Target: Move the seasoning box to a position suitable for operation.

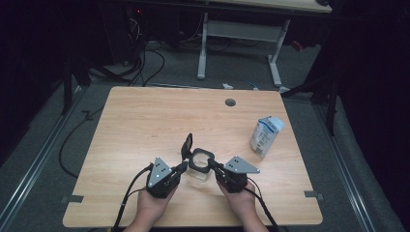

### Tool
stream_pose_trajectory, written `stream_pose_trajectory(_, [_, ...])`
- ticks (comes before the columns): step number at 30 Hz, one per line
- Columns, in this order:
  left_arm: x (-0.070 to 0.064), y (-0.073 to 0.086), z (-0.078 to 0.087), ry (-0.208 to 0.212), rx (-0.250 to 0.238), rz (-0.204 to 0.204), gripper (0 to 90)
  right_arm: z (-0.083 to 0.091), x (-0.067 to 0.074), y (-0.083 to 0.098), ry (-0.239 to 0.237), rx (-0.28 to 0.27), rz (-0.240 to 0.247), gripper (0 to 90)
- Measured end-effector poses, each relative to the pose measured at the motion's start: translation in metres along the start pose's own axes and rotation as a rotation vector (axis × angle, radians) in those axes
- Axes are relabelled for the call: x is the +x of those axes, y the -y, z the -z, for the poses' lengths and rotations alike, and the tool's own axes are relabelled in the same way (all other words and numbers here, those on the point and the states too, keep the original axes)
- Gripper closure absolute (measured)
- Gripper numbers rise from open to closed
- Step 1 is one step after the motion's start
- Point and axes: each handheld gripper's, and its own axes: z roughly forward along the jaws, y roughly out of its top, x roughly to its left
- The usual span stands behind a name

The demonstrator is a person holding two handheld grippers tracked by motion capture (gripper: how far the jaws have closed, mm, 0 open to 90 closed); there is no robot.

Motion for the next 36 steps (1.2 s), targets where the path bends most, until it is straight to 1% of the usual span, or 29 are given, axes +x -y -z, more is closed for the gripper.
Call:
stream_pose_trajectory(1, [-0.005,-0.005,-0.006,-0.005,-0.011,-0.006,89.7,-0.001,0.0,0.0,-0.002,0.004,0.001,89.9])
stream_pose_trajectory(2, [-0.006,-0.007,-0.009,-0.012,-0.016,-0.003,89.7,-0.003,0.0,0.001,-0.004,0.008,0.0,89.9])
stream_pose_trajectory(5, [-0.005,-0.014,-0.017,-0.031,-0.027,0.006,89.8,-0.005,0.001,0.0,-0.005,0.011,0.001,90.0])
stream_pose_trajectory(8, [-0.004,-0.018,-0.022,-0.073,-0.039,-0.007,89.9,-0.006,0.001,0.0,-0.007,0.013,0.007,90.0])
stream_pose_trajectory(10, [-0.001,-0.019,-0.023,-0.095,-0.044,0.003,90.0,-0.006,0.001,0.0,-0.01,0.014,0.004,90.0])
stream_pose_trajectory(14, [0.005,-0.019,-0.025,-0.109,-0.035,-0.001,90.0,-0.006,0.002,0.0,-0.009,0.014,0.015,90.0])
stream_pose_trajectory(15, [0.01,-0.02,-0.026,-0.111,-0.033,-0.003,90.0,-0.006,0.003,0.0,-0.009,0.014,0.018,90.0])
stream_pose_trajectory(16, [0.013,-0.02,-0.027,-0.108,-0.032,0.001,90.0,-0.006,0.003,0.0,-0.01,0.013,0.017,90.0])
stream_pose_trajectory(17, [0.013,-0.02,-0.027,-0.108,-0.032,0.001,90.0,-0.005,0.004,0.001,-0.012,0.011,0.018,90.0])
stream_pose_trajectory(18, [0.016,-0.02,-0.027,-0.104,-0.032,0.001,90.0,-0.005,0.004,0.001,-0.012,0.011,0.018,90.0])
stream_pose_trajectory(19, [0.023,-0.02,-0.029,-0.082,-0.033,0.01,90.0,-0.005,0.005,0.001,-0.018,0.013,0.018,90.0])
stream_pose_trajectory(20, [0.025,-0.02,-0.03,-0.086,-0.034,0.007,90.0,-0.005,0.006,0.001,-0.015,0.015,0.021,90.0])
stream_pose_trajectory(21, [0.025,-0.02,-0.03,-0.086,-0.034,0.007,90.0,-0.005,0.006,0.001,-0.015,0.015,0.021,90.0])
stream_pose_trajectory(22, [0.03,-0.02,-0.033,-0.074,-0.03,0.004,90.0,-0.005,0.009,0.002,-0.023,0.009,0.023,90.0])
stream_pose_trajectory(23, [0.03,-0.02,-0.033,-0.074,-0.03,0.004,90.0,-0.005,0.01,0.002,-0.019,0.008,0.028,90.0])
stream_pose_trajectory(24, [0.032,-0.02,-0.036,-0.073,-0.019,-0.013,90.0,-0.004,0.011,0.002,-0.018,0.007,0.03,90.0])
stream_pose_trajectory(25, [0.032,-0.02,-0.036,-0.073,-0.019,-0.013,90.0,-0.004,0.011,0.002,-0.018,0.007,0.03,90.0])
stream_pose_trajectory(27, [0.033,-0.02,-0.04,-0.073,-0.013,-0.027,90.0,-0.004,0.012,0.002,-0.014,0.004,0.032,90.0])
stream_pose_trajectory(31, [0.035,-0.021,-0.043,-0.07,-0.013,-0.027,90.0,-0.004,0.012,0.002,-0.008,0.001,0.037,90.0])
stream_pose_trajectory(34, [0.037,-0.022,-0.046,-0.073,-0.012,-0.029,90.0,-0.003,0.01,0.001,0.002,0.001,0.03,90.0])
stream_pose_trajectory(36, [0.038,-0.023,-0.047,-0.071,-0.011,-0.018,90.0,-0.002,0.009,0.001,0.002,0.001,0.027,90.0])
